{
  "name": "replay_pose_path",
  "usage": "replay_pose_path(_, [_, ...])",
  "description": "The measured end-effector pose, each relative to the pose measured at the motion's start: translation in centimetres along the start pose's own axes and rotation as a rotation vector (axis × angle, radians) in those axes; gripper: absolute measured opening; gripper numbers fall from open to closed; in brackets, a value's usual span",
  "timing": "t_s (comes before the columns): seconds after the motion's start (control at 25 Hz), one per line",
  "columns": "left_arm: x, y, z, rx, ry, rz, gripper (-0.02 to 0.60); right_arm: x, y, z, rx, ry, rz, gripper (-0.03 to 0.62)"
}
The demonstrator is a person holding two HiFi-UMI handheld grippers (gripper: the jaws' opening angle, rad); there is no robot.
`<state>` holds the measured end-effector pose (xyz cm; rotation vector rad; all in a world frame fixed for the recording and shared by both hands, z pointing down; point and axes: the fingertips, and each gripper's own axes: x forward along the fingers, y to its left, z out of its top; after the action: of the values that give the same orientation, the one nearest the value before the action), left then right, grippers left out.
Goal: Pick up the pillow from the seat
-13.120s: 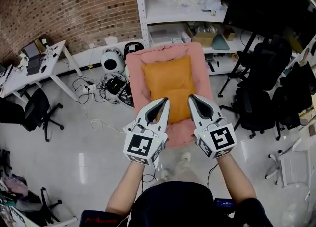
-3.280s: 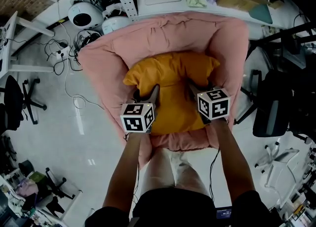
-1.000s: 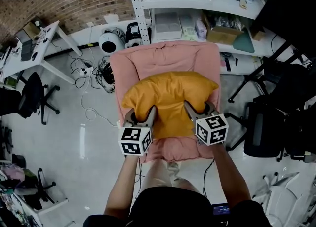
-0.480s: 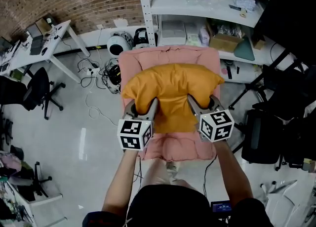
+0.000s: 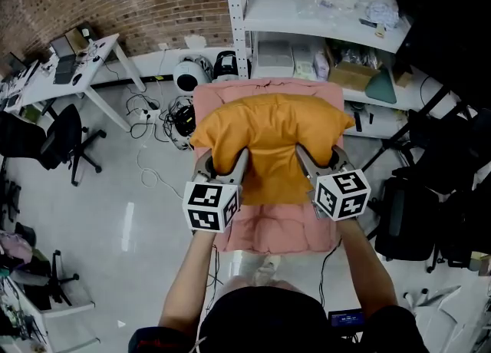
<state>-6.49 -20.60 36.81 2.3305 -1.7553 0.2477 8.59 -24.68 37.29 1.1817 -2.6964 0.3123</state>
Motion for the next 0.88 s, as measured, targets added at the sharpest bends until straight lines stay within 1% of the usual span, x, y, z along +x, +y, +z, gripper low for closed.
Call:
replay_pose_path(0.2, [-2.0, 0.1, 1.6, 0.013, -0.036, -0.017, 0.167, -1.2, 1.8, 1.7, -0.014, -0.031, -0.018, 0.192])
replay_pose_path(0.44, [-5.2, 0.8, 3.0, 0.027, -0.066, -0.031, 0.167, -2.7, 4.9, 3.1, -0.021, -0.064, -0.039, 0.193])
replay_pose_path(0.88, [-11.1, 0.8, 4.0, 0.051, -0.108, -0.069, 0.167, -6.5, 10.1, 4.0, -0.035, -0.104, -0.086, 0.193])
